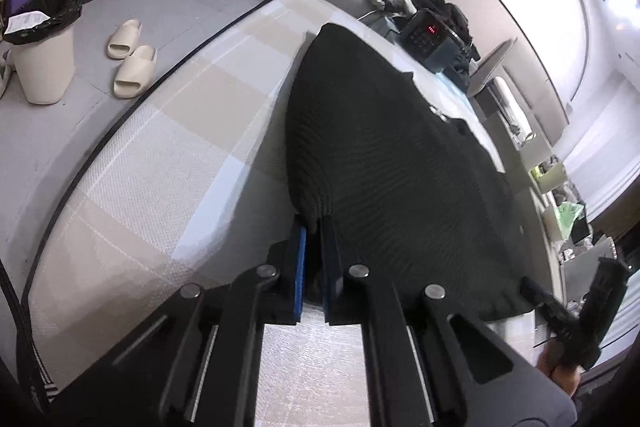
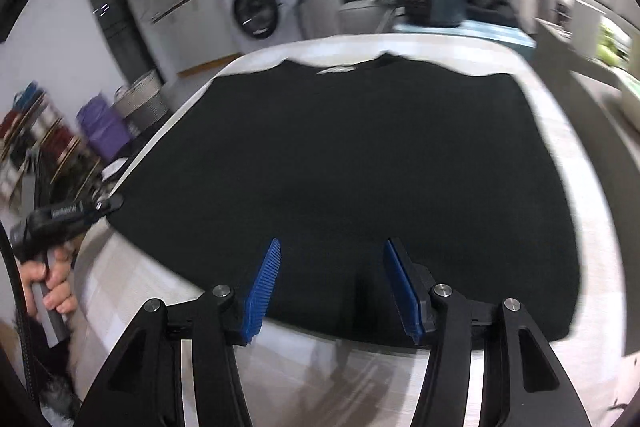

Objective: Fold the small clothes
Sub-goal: 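Fold the held edge over the sweater with the left gripper and release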

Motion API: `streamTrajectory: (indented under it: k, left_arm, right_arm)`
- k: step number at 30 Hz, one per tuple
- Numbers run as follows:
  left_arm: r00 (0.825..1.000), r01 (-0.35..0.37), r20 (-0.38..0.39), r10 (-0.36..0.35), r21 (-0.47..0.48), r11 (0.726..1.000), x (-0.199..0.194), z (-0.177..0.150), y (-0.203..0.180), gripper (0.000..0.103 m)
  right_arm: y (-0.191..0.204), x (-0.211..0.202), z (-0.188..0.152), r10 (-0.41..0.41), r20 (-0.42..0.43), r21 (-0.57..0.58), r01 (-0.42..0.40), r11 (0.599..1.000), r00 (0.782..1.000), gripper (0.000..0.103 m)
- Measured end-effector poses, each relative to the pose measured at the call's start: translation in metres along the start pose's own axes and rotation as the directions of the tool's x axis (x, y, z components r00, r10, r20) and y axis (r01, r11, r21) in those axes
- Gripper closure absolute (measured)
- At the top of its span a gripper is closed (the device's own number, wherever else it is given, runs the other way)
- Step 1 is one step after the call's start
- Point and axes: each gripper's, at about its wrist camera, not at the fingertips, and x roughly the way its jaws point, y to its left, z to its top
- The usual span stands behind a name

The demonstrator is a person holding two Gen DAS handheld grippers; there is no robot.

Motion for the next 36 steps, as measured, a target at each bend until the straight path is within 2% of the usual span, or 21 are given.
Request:
streamTrajectory:
  k: [2, 5, 9, 11, 14, 17, 18, 20, 23, 26, 29, 30, 32, 34, 36]
  left_arm:
    - [1.0, -0.004, 0.001, 0.004, 0.0, 1.0, 0.0, 0.002, 0.001, 0.099]
    - [1.0, -0.029, -0.008, 0.029, 0.002, 1.0, 0.001, 0.001, 0.005, 0.099]
    - [0.998, -0.054, -0.014, 0.054, 0.006, 0.999, 0.0, 0.0, 0.01, 0.098]
    - [0.998, -0.062, -0.006, 0.062, 0.023, 0.998, -0.002, 0.001, 0.009, 0.098]
    - [0.996, -0.091, 0.001, 0.091, 0.052, 0.995, -0.004, 0.001, 0.006, 0.09]
    - [0.996, -0.091, -0.001, 0.091, 0.023, 0.996, -0.004, 0.002, 0.012, 0.088]
    - [0.996, -0.087, -0.001, 0.087, 0.015, 0.996, -0.005, 0.002, 0.014, 0.088]
    - [0.996, -0.093, 0.009, 0.093, 0.0, 0.996, -0.007, 0.003, 0.018, 0.088]
    - [0.992, -0.124, 0.03, 0.125, -0.026, 0.992, -0.009, 0.003, 0.022, 0.087]
    - [0.992, -0.122, 0.038, 0.124, -0.033, 0.992, -0.012, 0.0, 0.024, 0.077]
    - [0.99, -0.127, 0.051, 0.129, -0.039, 0.991, -0.017, -0.001, 0.025, 0.067]
    - [0.99, -0.127, 0.054, 0.129, -0.042, 0.991, -0.018, -0.001, 0.025, 0.065]
    - [0.99, -0.12, 0.063, 0.123, -0.058, 0.991, -0.021, 0.0, 0.027, 0.06]
    - [0.991, -0.11, 0.065, 0.115, -0.069, 0.992, -0.024, -0.001, 0.029, 0.054]
    - [0.992, -0.1, 0.064, 0.106, -0.09, 0.991, -0.026, -0.001, 0.033, 0.054]
  right_arm:
    - [0.023, 0.015, 0.002, 0.028, -0.046, -0.052, -0.031, 0.998, 0.999, 0.046]
    - [0.055, 0.031, 0.004, 0.038, -0.062, -0.14, -0.047, 0.989, 0.997, 0.046]
    - [0.065, 0.052, 0.013, 0.042, -0.064, -0.132, -0.05, 0.99, 0.997, 0.046]
    - [0.057, 0.061, 0.015, -0.007, -0.077, -0.123, -0.003, 0.992, 0.997, 0.046]
    - [0.034, 0.066, 0.014, -0.078, -0.093, -0.099, 0.069, 0.993, 0.993, 0.046]
    - [0.014, 0.058, 0.011, -0.165, -0.092, -0.091, 0.156, 0.983, 0.982, 0.046]
    - [0.008, 0.055, 0.01, -0.169, -0.094, -0.072, 0.162, 0.984, 0.981, 0.046]
    - [0.005, 0.048, 0.008, -0.142, -0.094, -0.05, 0.138, 0.989, 0.985, 0.046]
    - [0.023, 0.041, 0.006, -0.083, -0.076, -0.095, 0.076, 0.993, 0.994, 0.046]
    - [0.056, 0.047, 0.005, 0.019, -0.087, -0.125, -0.03, 0.992, 0.996, 0.044]
    - [0.1, 0.063, 0.004, 0.08, -0.124, -0.201, -0.104, 0.974, 0.989, 0.044]
    - [0.113, 0.064, 0.0, 0.086, -0.132, -0.225, -0.114, 0.968, 0.988, 0.042]
    - [0.136, 0.07, 0.0, 0.074, -0.116, -0.284, -0.104, 0.953, 0.99, 0.028]
    - [0.154, 0.073, 0.002, 0.097, -0.118, -0.318, -0.13, 0.939, 0.988, 0.028]
    - [0.165, 0.073, 0.001, 0.112, -0.116, -0.334, -0.145, 0.931, 0.987, 0.028]
